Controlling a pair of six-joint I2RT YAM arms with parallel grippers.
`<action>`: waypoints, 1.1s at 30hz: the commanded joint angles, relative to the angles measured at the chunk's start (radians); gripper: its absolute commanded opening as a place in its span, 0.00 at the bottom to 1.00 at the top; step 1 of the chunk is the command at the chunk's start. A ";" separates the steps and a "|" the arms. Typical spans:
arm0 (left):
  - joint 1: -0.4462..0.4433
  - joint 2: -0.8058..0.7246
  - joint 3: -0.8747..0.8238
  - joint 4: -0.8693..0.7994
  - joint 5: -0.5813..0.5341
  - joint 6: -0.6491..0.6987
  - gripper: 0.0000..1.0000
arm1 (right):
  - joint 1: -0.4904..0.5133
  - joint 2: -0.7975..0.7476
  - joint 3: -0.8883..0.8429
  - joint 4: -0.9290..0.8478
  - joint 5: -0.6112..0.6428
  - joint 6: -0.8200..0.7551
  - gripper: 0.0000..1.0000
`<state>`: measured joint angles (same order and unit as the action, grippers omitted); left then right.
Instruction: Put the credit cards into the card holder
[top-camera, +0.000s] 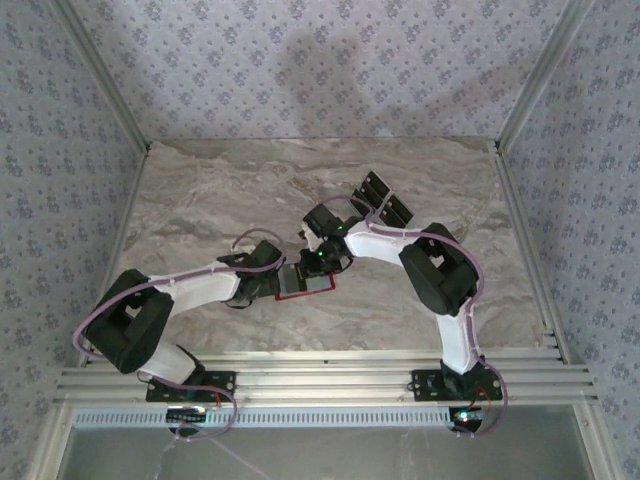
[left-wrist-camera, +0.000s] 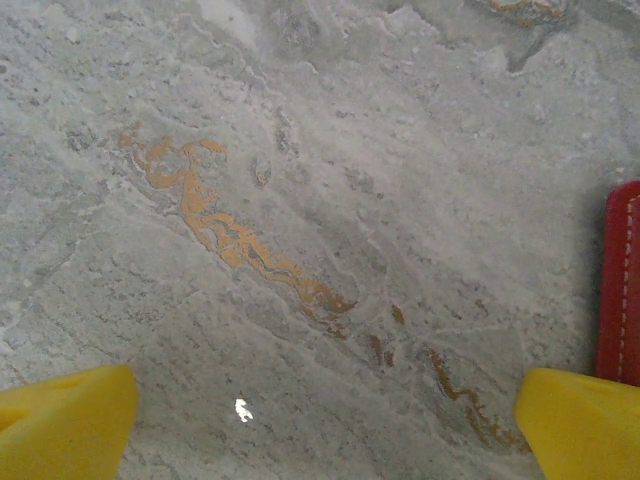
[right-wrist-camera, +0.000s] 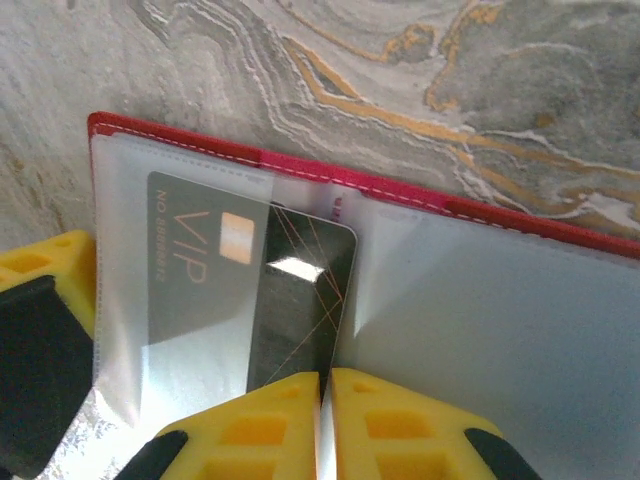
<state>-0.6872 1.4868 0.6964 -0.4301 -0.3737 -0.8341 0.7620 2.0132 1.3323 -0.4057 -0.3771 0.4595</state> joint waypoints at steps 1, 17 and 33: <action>-0.005 0.038 -0.022 0.043 0.033 0.009 1.00 | 0.016 0.023 0.031 0.013 -0.032 0.026 0.14; -0.012 0.045 -0.019 0.052 0.039 0.006 1.00 | 0.022 0.010 0.025 0.043 -0.080 0.057 0.16; -0.012 0.038 -0.014 0.048 0.039 0.016 1.00 | -0.059 -0.104 -0.197 0.092 -0.023 0.071 0.20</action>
<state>-0.6899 1.4887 0.6964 -0.4263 -0.3740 -0.8337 0.7013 1.9327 1.1717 -0.2871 -0.4305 0.5110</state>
